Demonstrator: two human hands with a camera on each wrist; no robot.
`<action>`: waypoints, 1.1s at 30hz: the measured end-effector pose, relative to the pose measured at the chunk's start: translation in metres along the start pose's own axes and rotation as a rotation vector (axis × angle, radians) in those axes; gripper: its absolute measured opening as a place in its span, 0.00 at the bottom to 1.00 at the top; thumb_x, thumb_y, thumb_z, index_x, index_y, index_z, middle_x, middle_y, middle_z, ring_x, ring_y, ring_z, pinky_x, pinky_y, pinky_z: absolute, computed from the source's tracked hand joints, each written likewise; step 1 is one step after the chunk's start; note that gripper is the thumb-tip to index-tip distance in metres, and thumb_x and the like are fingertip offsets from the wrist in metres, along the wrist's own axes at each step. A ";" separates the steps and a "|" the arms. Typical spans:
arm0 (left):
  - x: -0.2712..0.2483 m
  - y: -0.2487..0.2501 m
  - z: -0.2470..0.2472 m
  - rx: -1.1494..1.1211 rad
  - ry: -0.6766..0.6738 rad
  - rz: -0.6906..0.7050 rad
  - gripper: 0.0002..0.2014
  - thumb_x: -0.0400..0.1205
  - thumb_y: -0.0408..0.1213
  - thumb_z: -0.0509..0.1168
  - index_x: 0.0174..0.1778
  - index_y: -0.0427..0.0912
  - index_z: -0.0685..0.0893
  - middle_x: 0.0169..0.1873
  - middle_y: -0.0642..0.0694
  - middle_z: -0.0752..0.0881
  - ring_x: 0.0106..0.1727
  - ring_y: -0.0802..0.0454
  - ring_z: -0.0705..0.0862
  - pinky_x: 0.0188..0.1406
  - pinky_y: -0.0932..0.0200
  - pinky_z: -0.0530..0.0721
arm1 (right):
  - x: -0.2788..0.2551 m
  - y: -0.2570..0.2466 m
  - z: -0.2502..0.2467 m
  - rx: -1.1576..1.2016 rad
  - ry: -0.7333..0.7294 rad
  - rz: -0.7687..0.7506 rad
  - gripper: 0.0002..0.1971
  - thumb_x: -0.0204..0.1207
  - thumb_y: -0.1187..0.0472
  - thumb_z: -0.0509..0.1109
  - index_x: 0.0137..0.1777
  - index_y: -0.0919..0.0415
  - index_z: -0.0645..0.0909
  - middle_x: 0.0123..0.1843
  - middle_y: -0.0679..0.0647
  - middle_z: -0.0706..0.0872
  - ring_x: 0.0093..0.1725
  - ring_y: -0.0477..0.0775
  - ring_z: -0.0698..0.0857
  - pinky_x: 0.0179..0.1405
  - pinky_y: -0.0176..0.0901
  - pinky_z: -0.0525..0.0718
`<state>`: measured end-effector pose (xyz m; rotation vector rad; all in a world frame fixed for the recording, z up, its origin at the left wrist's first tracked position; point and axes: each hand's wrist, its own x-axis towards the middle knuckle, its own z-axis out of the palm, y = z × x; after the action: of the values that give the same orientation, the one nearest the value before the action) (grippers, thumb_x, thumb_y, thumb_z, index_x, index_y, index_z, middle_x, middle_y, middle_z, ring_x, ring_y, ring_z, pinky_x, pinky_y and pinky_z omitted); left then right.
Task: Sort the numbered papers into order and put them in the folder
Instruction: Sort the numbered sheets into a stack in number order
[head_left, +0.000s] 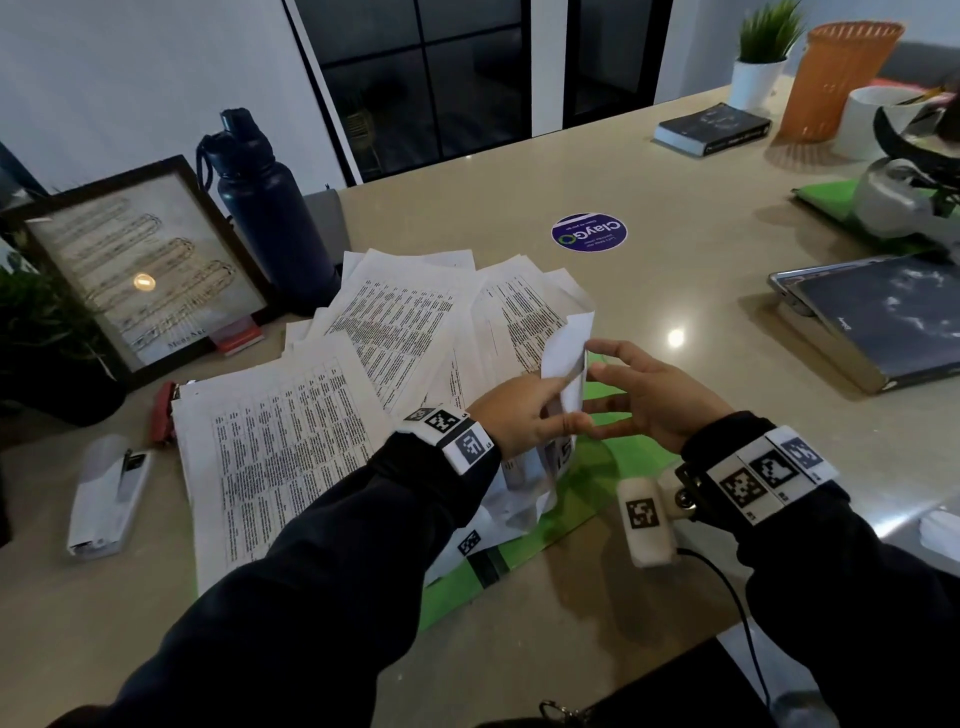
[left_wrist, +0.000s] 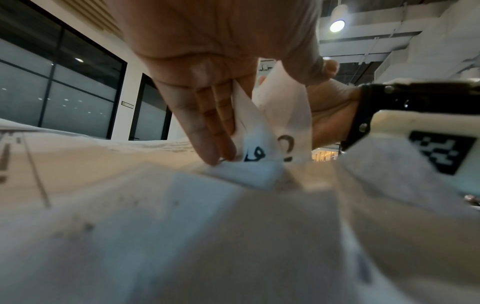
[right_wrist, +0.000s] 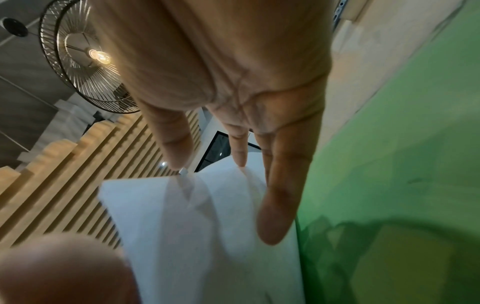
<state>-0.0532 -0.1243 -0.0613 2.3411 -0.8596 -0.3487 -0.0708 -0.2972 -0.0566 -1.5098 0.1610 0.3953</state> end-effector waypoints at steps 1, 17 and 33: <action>0.000 0.001 0.000 0.013 -0.025 -0.001 0.48 0.67 0.74 0.56 0.75 0.42 0.70 0.49 0.38 0.86 0.47 0.46 0.84 0.46 0.56 0.80 | 0.001 0.000 0.000 -0.002 0.004 -0.004 0.19 0.82 0.58 0.62 0.73 0.50 0.69 0.63 0.57 0.81 0.50 0.61 0.85 0.44 0.57 0.88; 0.000 -0.004 0.001 0.035 -0.016 0.033 0.43 0.69 0.70 0.56 0.72 0.42 0.75 0.60 0.38 0.85 0.58 0.44 0.84 0.57 0.46 0.81 | 0.002 -0.002 0.000 -0.024 -0.011 -0.015 0.19 0.82 0.59 0.62 0.72 0.49 0.68 0.59 0.59 0.84 0.47 0.60 0.86 0.42 0.54 0.87; -0.011 -0.001 -0.013 -0.141 0.701 0.004 0.14 0.70 0.47 0.55 0.36 0.43 0.81 0.54 0.48 0.79 0.38 0.44 0.82 0.33 0.55 0.80 | 0.008 0.003 -0.008 -0.196 0.155 0.162 0.29 0.80 0.63 0.64 0.79 0.53 0.59 0.50 0.55 0.84 0.44 0.59 0.87 0.31 0.50 0.88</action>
<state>-0.0549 -0.1106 -0.0518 2.0979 -0.4721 0.3891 -0.0632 -0.3043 -0.0630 -1.7275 0.3782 0.4328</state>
